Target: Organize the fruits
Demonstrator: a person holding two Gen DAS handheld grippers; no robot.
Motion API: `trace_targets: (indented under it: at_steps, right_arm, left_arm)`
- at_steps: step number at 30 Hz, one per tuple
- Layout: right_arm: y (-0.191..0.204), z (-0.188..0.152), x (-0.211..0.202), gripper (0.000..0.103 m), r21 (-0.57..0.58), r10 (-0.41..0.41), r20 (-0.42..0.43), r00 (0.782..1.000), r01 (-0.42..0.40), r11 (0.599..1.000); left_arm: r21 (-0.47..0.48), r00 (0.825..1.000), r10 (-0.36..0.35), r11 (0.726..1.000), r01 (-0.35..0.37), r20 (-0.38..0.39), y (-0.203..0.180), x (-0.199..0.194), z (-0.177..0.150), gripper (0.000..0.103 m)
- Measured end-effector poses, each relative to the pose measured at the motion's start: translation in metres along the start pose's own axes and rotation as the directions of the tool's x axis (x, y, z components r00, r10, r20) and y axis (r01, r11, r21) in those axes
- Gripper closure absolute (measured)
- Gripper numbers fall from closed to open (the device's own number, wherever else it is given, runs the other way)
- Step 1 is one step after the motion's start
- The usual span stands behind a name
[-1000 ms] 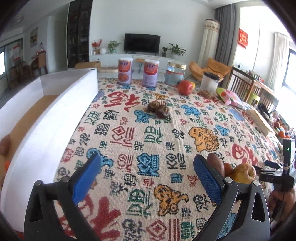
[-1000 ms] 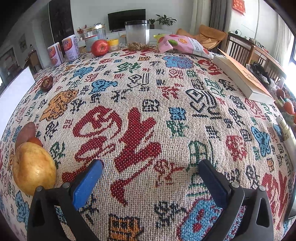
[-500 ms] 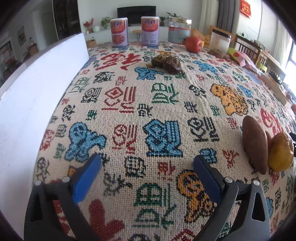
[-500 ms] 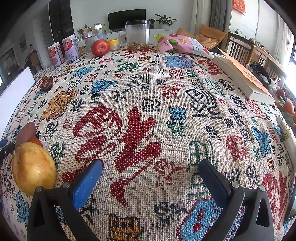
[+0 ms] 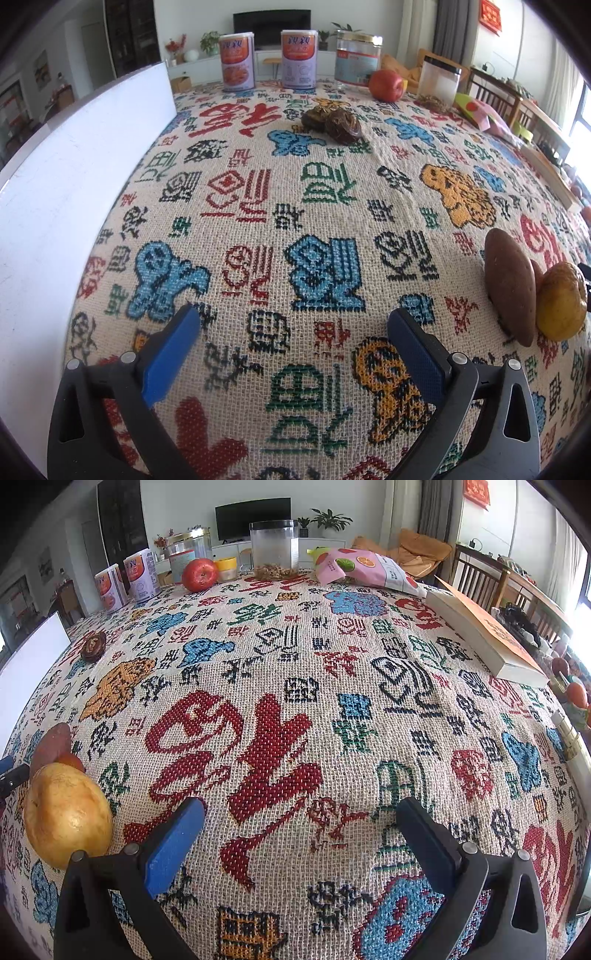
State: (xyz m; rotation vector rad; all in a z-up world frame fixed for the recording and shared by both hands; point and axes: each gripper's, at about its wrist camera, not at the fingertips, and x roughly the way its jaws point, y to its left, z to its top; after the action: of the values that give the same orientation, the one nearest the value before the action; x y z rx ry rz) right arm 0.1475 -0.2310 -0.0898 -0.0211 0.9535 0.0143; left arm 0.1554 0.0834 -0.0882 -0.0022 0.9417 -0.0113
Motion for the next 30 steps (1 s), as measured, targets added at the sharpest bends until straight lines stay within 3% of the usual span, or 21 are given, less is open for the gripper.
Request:
trace_targets:
  at_steps: [10,13,16,19,22,25,27,30]
  right_arm:
    - [0.000,0.000,0.000,0.000,0.000,0.000,0.000,1.000,0.000,1.000]
    - [0.000,0.000,0.000,0.000,0.001,0.003,0.000,1.000,-0.003,1.000]
    - [0.000,0.000,0.001,0.000,0.001,0.003,0.000,1.000,-0.003,1.000]
    - [0.000,0.000,0.001,0.000,0.001,0.003,0.000,1.000,-0.003,1.000]
    - [0.001,-0.001,0.001,0.000,0.001,0.003,0.000,1.000,-0.003,1.000]
    - [0.001,0.000,0.001,0.000,0.001,0.004,0.000,1.000,-0.004,1.000]
    - [0.001,0.000,0.001,0.000,0.001,0.004,0.000,1.000,-0.004,1.000]
    - [0.000,0.000,0.001,0.000,0.001,0.004,0.000,1.000,-0.004,1.000]
  left_arm:
    - [-0.003,1.000,-0.008,1.000,0.008,0.002,0.000,-0.001,0.000,0.001]
    - [0.005,0.996,-0.085,0.996,0.085,0.020,0.000,-0.008,-0.001,0.002]
    - [0.013,0.981,-0.187,0.982,0.186,0.057,-0.003,-0.025,-0.008,0.002]
    - [0.047,0.954,-0.284,0.959,0.281,0.092,-0.018,-0.043,-0.016,0.002]
    - [0.094,0.930,-0.363,0.930,0.356,0.061,-0.044,-0.050,-0.012,0.002]
    - [0.080,0.909,-0.415,0.908,0.411,0.030,-0.069,-0.047,0.000,0.002]
    - [0.075,0.909,-0.417,0.907,0.415,0.011,-0.084,-0.038,0.008,0.002]
    - [0.110,0.934,-0.357,0.928,0.357,-0.021,-0.103,-0.018,0.014,0.002]
